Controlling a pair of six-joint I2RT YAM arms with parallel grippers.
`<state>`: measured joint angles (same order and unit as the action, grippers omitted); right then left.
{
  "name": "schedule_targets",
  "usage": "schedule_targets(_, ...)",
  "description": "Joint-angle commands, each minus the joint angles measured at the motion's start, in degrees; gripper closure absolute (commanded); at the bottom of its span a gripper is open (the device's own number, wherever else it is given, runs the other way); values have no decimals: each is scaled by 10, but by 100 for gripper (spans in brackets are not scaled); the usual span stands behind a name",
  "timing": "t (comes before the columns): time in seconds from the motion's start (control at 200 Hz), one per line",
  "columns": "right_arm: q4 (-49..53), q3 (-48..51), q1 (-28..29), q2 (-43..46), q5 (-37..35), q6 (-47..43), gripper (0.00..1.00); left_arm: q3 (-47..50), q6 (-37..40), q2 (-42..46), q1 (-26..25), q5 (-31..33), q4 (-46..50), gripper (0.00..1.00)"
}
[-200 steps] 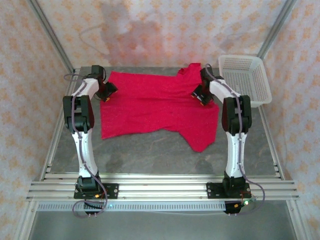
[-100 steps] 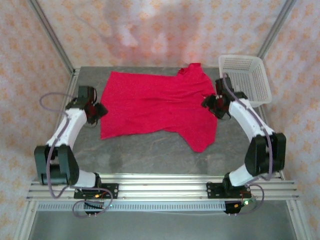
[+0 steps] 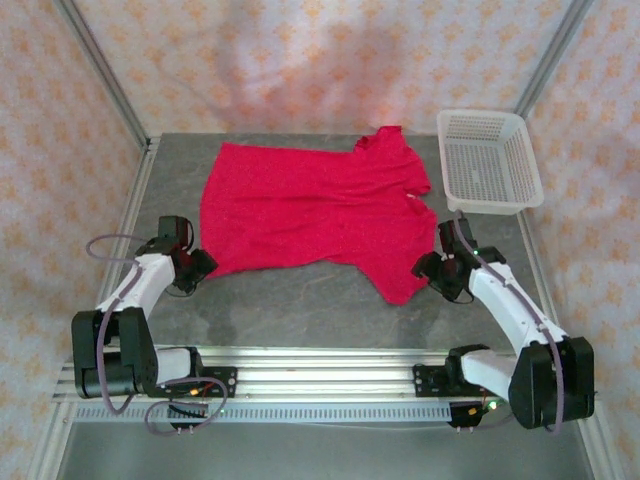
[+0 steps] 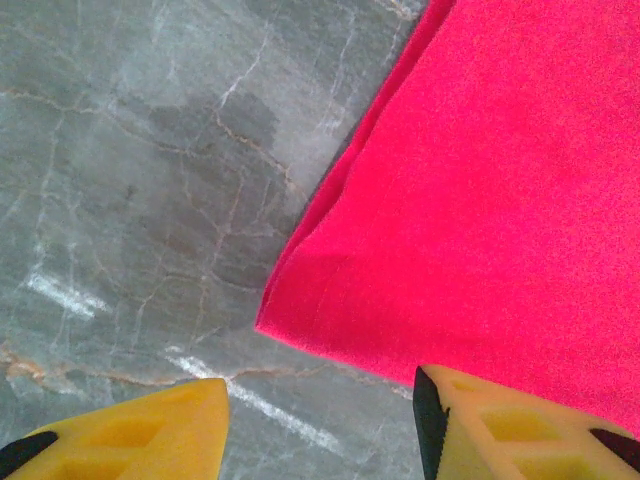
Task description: Fold the inside-out t-shirt
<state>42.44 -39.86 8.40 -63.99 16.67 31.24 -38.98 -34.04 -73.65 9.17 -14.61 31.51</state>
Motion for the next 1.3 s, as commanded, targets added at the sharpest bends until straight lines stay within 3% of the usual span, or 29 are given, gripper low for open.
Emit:
schedule_targets(0.0, 10, 7, -2, 8, -15, 2, 34, 6, -6, -21, 7, 20, -32, 47)
schedule_targets(0.12, 15, 11, -2, 19, -10, 5, 34, 6, -17, -48, 10, 12, -64, 56)
schedule_targets(0.295, 24, 31, -2, 33, -4, 7, 34, 19, -37, -79, 10, -8, -106, 60)
schedule_targets(0.56, -40, 69, 2, 11, 22, 38, 36, -4, -26, -97, 10, 0, -90, 100)
schedule_targets(0.926, -155, 49, 42, -99, 22, 93, 40, -57, 4, 14, 10, 77, 37, 100)
schedule_targets(0.986, -161, 49, 42, -109, 16, 91, 48, -62, 6, 35, 10, 86, 52, 100)
schedule_targets(1.126, -133, 41, 42, -92, -6, 77, 88, -77, 10, 61, 10, 88, 76, 100)
schedule_targets(1.186, -91, 33, 42, -67, -16, 64, 100, -83, 14, 63, 10, 91, 86, 100)
schedule_targets(1.296, -8, 24, 37, 1, -35, 39, 100, -88, 20, 65, 11, 113, 95, 100)
